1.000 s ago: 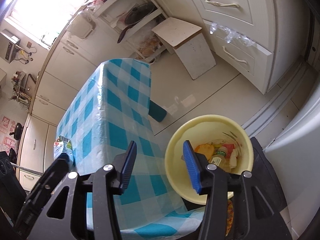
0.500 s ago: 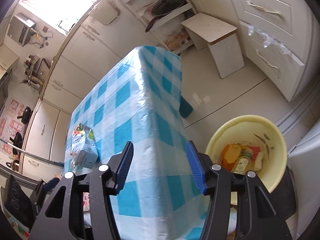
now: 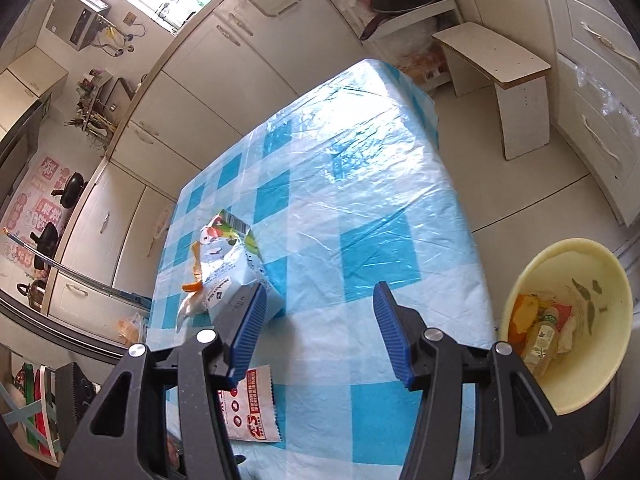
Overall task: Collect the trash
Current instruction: 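Move both tools back over the table toward the paper bag, then grasp the red-W paper bag with the left gripper while the right grasps the peel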
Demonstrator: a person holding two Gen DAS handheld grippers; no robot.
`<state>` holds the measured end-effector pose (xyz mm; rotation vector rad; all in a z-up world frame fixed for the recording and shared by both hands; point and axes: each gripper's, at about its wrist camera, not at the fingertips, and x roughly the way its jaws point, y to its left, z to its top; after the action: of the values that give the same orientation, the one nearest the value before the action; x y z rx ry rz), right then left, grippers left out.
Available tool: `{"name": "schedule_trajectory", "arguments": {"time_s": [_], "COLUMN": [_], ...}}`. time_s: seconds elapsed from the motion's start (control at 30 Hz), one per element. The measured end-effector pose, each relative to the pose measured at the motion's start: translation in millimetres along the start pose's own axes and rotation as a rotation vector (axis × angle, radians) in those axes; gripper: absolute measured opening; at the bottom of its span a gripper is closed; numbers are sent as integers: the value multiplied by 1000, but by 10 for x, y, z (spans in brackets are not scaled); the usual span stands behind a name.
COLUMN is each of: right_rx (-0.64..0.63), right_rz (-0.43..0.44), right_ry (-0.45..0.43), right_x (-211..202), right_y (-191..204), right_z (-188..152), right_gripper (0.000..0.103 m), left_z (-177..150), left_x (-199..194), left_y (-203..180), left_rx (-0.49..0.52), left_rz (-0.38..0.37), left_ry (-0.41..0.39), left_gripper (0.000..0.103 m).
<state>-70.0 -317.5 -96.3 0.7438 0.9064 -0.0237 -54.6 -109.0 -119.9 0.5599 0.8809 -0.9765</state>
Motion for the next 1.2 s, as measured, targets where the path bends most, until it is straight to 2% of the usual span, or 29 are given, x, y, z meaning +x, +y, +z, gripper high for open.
{"name": "schedule_trajectory", "arguments": {"time_s": [0.03,0.13,0.23,0.3,0.4,0.5,0.6,0.73,0.83,0.93,1.0,1.1,1.2], "right_rx": [-5,-14,-7,-6,-11,-32,-70,-154,-218,-279,-314,-365,-393], "right_rz": [3,12,26,35,47,49,49,75,133,200,222,226,185], "right_ry": [0,-3,-11,-19,-27,-44,-82,-149,-159,-120,-76,-11,28], "right_x": [14,36,41,39,41,31,-11,-91,-71,59,205,446,685], "right_y": [28,83,108,133,191,271,379,611,812,1029,1169,1362,1506], "right_z": [3,17,44,55,66,69,69,68,34,-18,-73,-164,-236], "right_gripper": [55,55,55,55,55,55,55,56,57,62,62,62,62], "left_z": [-13,-28,-27,-18,-8,-38,-62,-66,-75,-91,-140,-246,-326], "left_x": [49,61,62,42,9,-1,-29,-89,-129,-199,-278,-378,-448], "left_y": [6,99,175,224,370,493,512,420,407,436,466,549,668], "left_rx": [8,-34,-72,-92,-172,-237,-253,-221,-211,-209,-201,-200,-214], "left_rz": [15,-21,-39,-32,-49,-62,-60,-34,-20,-1,4,21,39], "left_ry": [15,11,8,6,4,7,10,10,22,34,48,67,72], "left_gripper": [96,94,81,67,29,14,12,12,12,12,12,12,12]}}
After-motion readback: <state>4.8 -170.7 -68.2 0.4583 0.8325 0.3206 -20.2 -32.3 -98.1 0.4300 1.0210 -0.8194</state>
